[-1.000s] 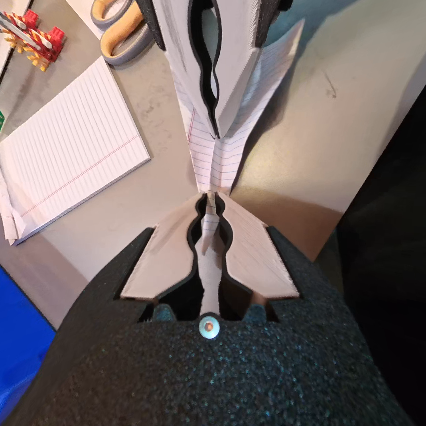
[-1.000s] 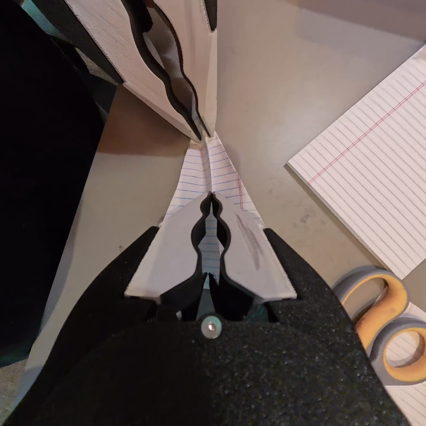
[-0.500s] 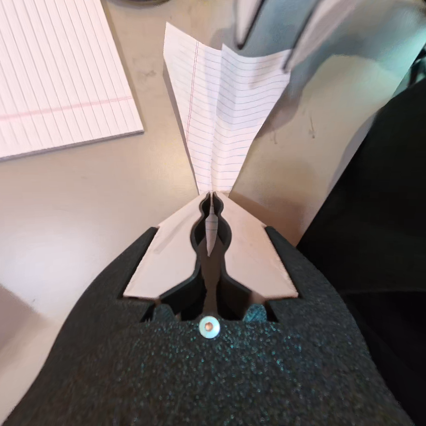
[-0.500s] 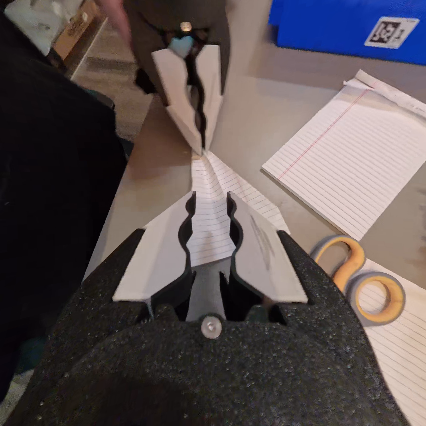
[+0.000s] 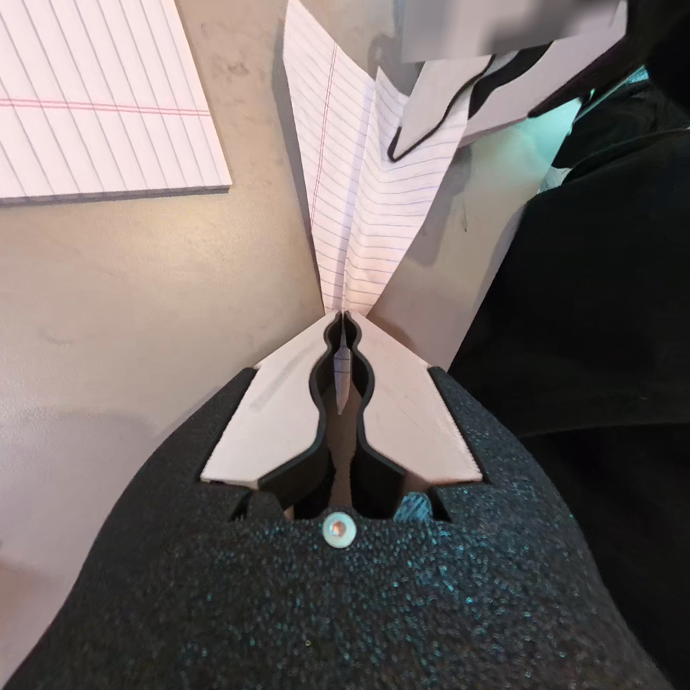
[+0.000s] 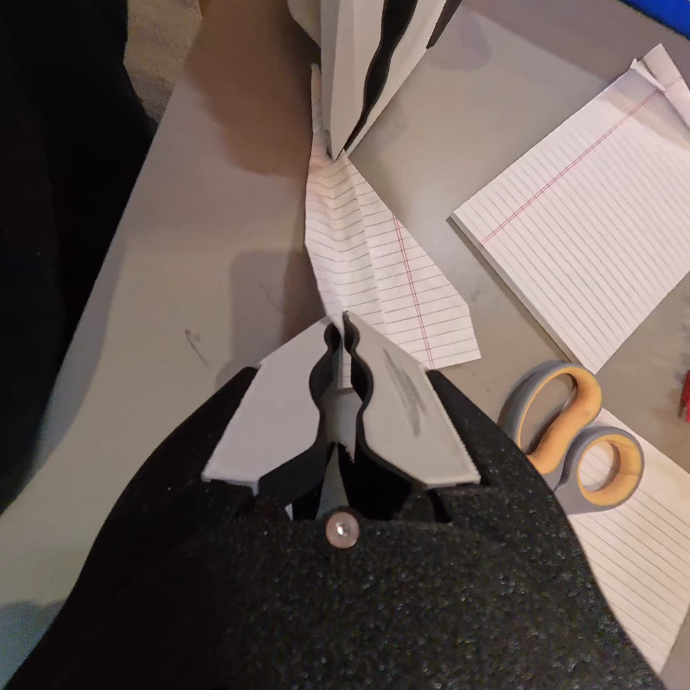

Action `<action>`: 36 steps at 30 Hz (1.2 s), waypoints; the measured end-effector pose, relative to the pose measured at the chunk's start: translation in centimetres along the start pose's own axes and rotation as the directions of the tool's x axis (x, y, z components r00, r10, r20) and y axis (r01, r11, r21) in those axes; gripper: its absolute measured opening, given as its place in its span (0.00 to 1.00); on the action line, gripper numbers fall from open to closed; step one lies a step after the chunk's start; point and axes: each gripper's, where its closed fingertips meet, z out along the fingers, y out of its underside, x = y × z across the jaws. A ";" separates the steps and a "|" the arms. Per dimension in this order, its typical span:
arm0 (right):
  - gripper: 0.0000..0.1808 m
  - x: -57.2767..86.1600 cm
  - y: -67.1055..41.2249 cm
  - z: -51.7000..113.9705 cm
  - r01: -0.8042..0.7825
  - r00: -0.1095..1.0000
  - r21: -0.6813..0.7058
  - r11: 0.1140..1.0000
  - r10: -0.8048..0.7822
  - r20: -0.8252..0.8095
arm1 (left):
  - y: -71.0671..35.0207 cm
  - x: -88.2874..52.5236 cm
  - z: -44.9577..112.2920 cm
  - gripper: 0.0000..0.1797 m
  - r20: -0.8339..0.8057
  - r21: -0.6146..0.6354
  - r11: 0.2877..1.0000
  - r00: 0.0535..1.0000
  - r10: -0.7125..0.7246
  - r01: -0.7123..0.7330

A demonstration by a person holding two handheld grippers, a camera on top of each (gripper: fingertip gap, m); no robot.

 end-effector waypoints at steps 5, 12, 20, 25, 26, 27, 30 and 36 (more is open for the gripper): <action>0.00 0.9 -1.0 -0.8 -0.189 0.967 0.017 0.982 0.183 0.175 | 0.0 0.0 0.0 0.00 -0.019 -0.013 1.000 1.000 0.004 -0.004; 0.00 2.0 -0.2 0.5 -0.352 0.874 -0.099 0.931 0.365 0.320 | 0.0 0.1 0.0 0.00 -0.053 -0.017 1.000 0.999 -0.011 0.011; 0.00 3.1 -1.2 0.3 -0.404 0.818 -0.125 0.906 0.419 0.393 | 0.1 0.1 0.0 0.00 -0.096 -0.043 0.998 0.995 -0.039 0.035; 0.00 4.3 -1.3 1.1 -0.470 0.768 -0.148 0.870 0.485 0.418 | 0.0 0.1 -0.1 0.00 -0.124 -0.045 0.997 0.990 -0.067 0.062; 0.00 4.5 -1.4 1.3 -0.484 0.757 -0.149 0.862 0.498 0.423 | 0.0 0.1 -0.1 0.00 -0.127 -0.044 0.997 0.989 -0.071 0.065; 0.00 4.6 -1.5 1.3 -0.478 0.756 -0.146 0.866 0.490 0.434 | 0.0 0.1 -0.1 0.00 -0.129 -0.042 0.997 0.989 -0.067 0.062; 0.00 5.0 -1.4 1.8 -0.482 0.744 -0.180 0.858 0.509 0.433 | 0.0 0.1 0.0 0.00 -0.142 -0.040 0.996 0.987 -0.080 0.075; 0.00 5.5 -1.3 2.7 -0.491 0.720 -0.234 0.839 0.543 0.433 | -0.1 0.2 -0.1 0.00 -0.141 -0.040 0.997 0.987 -0.071 0.066</action>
